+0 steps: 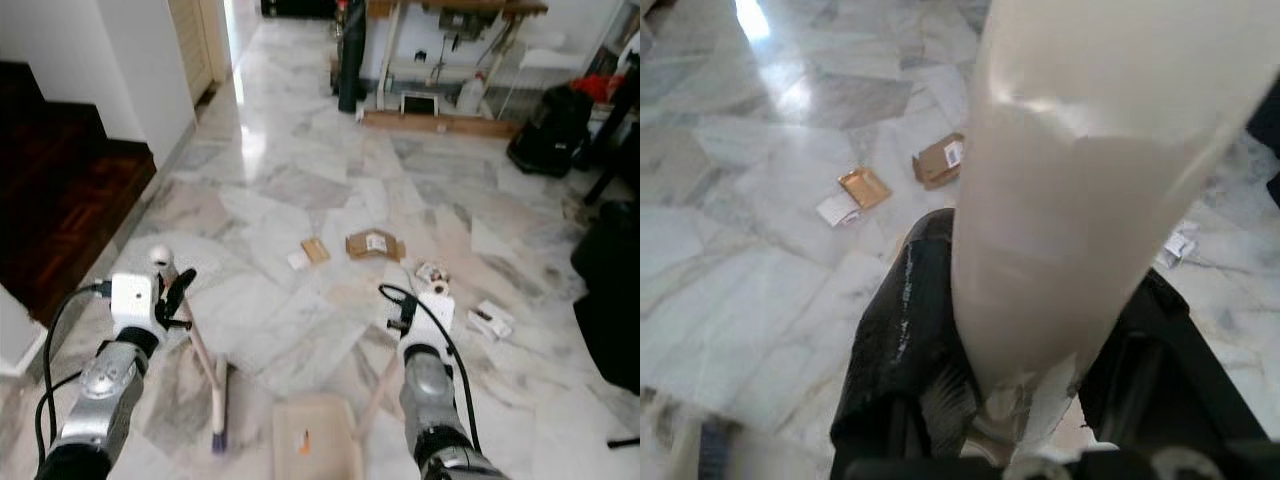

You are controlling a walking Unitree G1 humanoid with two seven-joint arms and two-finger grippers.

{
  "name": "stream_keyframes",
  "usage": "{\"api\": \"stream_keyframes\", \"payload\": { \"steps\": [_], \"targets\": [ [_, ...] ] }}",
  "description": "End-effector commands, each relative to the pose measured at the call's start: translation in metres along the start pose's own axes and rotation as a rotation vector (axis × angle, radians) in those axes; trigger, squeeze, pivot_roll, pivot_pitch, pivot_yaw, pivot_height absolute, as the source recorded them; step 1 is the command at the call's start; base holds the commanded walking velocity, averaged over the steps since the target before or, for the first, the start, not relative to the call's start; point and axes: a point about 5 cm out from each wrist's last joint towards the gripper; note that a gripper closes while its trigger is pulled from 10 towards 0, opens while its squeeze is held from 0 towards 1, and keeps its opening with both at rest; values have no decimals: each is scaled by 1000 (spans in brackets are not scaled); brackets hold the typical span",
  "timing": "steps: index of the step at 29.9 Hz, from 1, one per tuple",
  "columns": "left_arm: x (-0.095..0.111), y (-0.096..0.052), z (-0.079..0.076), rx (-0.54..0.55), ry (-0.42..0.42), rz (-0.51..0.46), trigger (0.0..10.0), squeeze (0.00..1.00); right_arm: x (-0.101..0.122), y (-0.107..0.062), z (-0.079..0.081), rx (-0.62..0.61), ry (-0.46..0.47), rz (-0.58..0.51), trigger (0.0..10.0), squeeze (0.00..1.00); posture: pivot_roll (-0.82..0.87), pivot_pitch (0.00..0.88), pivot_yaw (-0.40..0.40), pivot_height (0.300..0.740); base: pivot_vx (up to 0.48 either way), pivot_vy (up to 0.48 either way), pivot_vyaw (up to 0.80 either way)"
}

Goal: Sweep floor

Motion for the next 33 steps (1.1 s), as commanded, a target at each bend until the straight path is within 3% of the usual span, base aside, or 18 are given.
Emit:
{"api": "stream_keyframes", "payload": {
  "steps": [1, 14, 18, 22, 33],
  "targets": [
    [15, 8, -3, -15, 7, -62, 10000, 0, 5, 2, -3, -10, 15, -21, 10000, 0, 99, 0, -20, 740, 0, 0, 0],
    [14, 10, -2, 9, 23, -50, 10000, 0, 1, 1, 0, 27, -24, -7, 10000, 0, 94, 0, -20, 740, 260, 0, 0],
    [13, 9, 0, 19, 25, -46, 10000, 0, 1, 0, 6, 75, -50, -9, 10000, 0, 94, 0, -21, 740, 369, 0, 800],
    [13, 9, 0, 22, 24, -46, 10000, 0, -1, 0, 7, 83, -17, 0, 10000, 0, 96, 0, -22, 740, 375, 0, 697],
    [12, 10, 1, 33, 25, -38, 10000, 0, -4, -2, 11, 123, -24, 11, 10000, 0, 96, 0, -21, 740, 379, 0, 111]
  ]
}}
Point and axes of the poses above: a point about 5 cm out from each wrist's last joint towards the gripper, its own y axis pointing out of the wrist towards the gripper, its own x axis along the axis of the wrist's last joint, z = x × y, and after that the axes turned 8 degrees about y, right-handed
